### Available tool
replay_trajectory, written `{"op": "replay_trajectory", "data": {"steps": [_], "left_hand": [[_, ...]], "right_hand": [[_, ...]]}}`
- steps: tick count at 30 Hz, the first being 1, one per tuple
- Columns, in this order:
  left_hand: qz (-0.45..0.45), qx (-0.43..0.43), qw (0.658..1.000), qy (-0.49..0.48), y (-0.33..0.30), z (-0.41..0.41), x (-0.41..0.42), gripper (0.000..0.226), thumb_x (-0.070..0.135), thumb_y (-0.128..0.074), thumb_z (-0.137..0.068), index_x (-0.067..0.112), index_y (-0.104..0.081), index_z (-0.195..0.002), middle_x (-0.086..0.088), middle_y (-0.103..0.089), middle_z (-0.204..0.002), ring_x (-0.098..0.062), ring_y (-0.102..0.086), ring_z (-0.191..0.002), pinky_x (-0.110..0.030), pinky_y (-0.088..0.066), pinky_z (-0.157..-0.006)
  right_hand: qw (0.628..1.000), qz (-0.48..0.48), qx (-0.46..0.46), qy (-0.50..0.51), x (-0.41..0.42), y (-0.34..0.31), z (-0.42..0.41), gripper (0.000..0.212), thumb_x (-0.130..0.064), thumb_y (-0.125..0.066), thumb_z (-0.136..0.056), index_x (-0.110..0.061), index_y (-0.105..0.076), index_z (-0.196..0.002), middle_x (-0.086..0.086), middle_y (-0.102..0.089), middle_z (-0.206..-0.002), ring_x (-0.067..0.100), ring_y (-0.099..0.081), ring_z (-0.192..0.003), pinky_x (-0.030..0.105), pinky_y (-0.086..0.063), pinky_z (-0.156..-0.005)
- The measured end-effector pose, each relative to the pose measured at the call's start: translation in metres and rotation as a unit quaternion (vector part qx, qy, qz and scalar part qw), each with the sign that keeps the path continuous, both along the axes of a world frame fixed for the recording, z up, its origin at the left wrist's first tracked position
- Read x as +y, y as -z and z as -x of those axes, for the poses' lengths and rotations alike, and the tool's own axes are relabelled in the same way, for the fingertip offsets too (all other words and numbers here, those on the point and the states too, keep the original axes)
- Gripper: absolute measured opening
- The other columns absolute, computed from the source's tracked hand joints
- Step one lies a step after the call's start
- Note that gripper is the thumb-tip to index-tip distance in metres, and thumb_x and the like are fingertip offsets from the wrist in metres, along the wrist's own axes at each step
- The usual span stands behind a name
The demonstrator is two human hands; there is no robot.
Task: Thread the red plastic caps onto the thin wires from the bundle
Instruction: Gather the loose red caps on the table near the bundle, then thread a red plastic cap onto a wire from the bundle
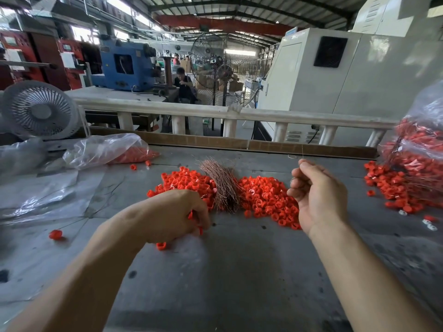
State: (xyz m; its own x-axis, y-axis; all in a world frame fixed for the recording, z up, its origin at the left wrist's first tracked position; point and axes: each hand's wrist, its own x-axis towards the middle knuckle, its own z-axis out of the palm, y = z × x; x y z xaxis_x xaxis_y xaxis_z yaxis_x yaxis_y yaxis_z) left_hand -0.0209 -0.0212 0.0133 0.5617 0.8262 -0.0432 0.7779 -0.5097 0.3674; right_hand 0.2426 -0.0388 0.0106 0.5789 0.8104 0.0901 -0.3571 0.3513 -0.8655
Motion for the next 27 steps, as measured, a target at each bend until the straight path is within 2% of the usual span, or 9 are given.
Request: {"op": "replay_trajectory", "data": {"steps": [5,8,10,12,16,18,21,23,27], "left_hand": [[-0.011,-0.002,1.000,-0.004,0.006,0.001,0.006,0.021,0.026,-0.079,-0.086,0.045,-0.073,-0.089,0.016,-0.069,-0.094,-0.007,-0.068,-0.078,-0.030,-0.059,-0.072],[-0.037,-0.010,0.999,0.000,0.012,-0.001,0.009,0.015,0.032,-0.081,-0.084,0.044,-0.074,-0.090,0.021,-0.068,-0.091,0.005,-0.063,-0.080,-0.010,-0.048,-0.065],[-0.056,-0.060,0.997,-0.011,0.015,-0.005,0.011,0.015,0.028,-0.081,-0.083,0.041,-0.073,-0.086,0.024,-0.069,-0.086,0.011,-0.062,-0.080,-0.007,-0.045,-0.064],[-0.075,-0.144,0.986,-0.031,0.018,-0.012,0.011,0.014,0.024,-0.081,-0.082,0.036,-0.074,-0.084,0.023,-0.072,-0.080,0.007,-0.065,-0.074,-0.013,-0.050,-0.065],[-0.002,-0.377,0.923,-0.077,0.020,-0.027,0.005,0.016,0.014,-0.080,-0.086,0.029,-0.076,-0.084,0.003,-0.076,-0.073,-0.013,-0.068,-0.059,-0.027,-0.055,-0.061],[0.044,-0.452,0.886,-0.095,0.020,-0.030,0.002,0.017,0.012,-0.077,-0.089,0.029,-0.077,-0.087,-0.005,-0.077,-0.077,-0.024,-0.070,-0.061,-0.030,-0.054,-0.057],[0.106,-0.533,0.833,-0.108,0.019,-0.033,-0.001,0.010,0.009,-0.073,-0.091,0.018,-0.077,-0.092,-0.011,-0.078,-0.084,-0.021,-0.074,-0.067,-0.025,-0.052,-0.050],[0.141,-0.572,0.800,-0.115,0.017,-0.033,-0.001,0.010,0.006,-0.072,-0.091,0.010,-0.075,-0.099,-0.014,-0.078,-0.087,-0.020,-0.074,-0.070,-0.025,-0.055,-0.052],[0.148,-0.595,0.783,-0.110,0.015,-0.035,-0.001,0.020,0.000,-0.070,-0.090,0.006,-0.072,-0.109,-0.014,-0.079,-0.091,-0.017,-0.075,-0.075,-0.024,-0.060,-0.064]], "right_hand": [[1.000,0.009,0.008,-0.026,0.000,0.001,0.000,0.012,-0.009,-0.066,-0.095,-0.011,-0.068,-0.084,0.001,-0.064,-0.060,0.010,-0.054,-0.046,0.022,-0.043,-0.037],[0.999,0.022,0.009,-0.048,0.000,0.002,0.000,0.013,-0.012,-0.067,-0.095,-0.012,-0.067,-0.082,0.000,-0.062,-0.060,0.010,-0.051,-0.046,0.022,-0.039,-0.037],[0.997,0.037,-0.013,-0.071,-0.001,0.004,0.001,0.016,-0.013,-0.066,-0.095,-0.013,-0.066,-0.079,0.000,-0.060,-0.060,0.010,-0.047,-0.045,0.020,-0.032,-0.036],[0.992,0.046,-0.057,-0.101,-0.002,0.005,0.006,0.018,-0.011,-0.065,-0.095,-0.012,-0.064,-0.078,0.000,-0.060,-0.062,0.009,-0.043,-0.045,0.019,-0.024,-0.033],[0.978,0.062,-0.141,-0.140,-0.005,0.008,0.023,0.010,-0.007,-0.063,-0.095,-0.009,-0.068,-0.087,0.004,-0.071,-0.075,0.008,-0.052,-0.054,0.017,-0.027,-0.035],[0.971,0.069,-0.174,-0.152,-0.008,0.011,0.032,0.011,-0.007,-0.064,-0.095,-0.009,-0.070,-0.086,0.008,-0.075,-0.084,0.008,-0.058,-0.061,0.018,-0.032,-0.037],[0.962,0.063,-0.206,-0.166,-0.012,0.015,0.042,0.012,-0.007,-0.065,-0.096,-0.010,-0.070,-0.085,0.011,-0.077,-0.089,0.013,-0.063,-0.064,0.020,-0.035,-0.037],[0.956,0.053,-0.229,-0.174,-0.013,0.016,0.047,0.010,-0.007,-0.064,-0.097,-0.010,-0.069,-0.089,0.009,-0.078,-0.088,0.014,-0.065,-0.061,0.020,-0.032,-0.036],[0.946,0.023,-0.271,-0.176,-0.014,0.018,0.052,0.011,-0.006,-0.065,-0.097,-0.012,-0.071,-0.089,0.009,-0.077,-0.080,0.013,-0.059,-0.050,0.015,-0.034,-0.038]]}}
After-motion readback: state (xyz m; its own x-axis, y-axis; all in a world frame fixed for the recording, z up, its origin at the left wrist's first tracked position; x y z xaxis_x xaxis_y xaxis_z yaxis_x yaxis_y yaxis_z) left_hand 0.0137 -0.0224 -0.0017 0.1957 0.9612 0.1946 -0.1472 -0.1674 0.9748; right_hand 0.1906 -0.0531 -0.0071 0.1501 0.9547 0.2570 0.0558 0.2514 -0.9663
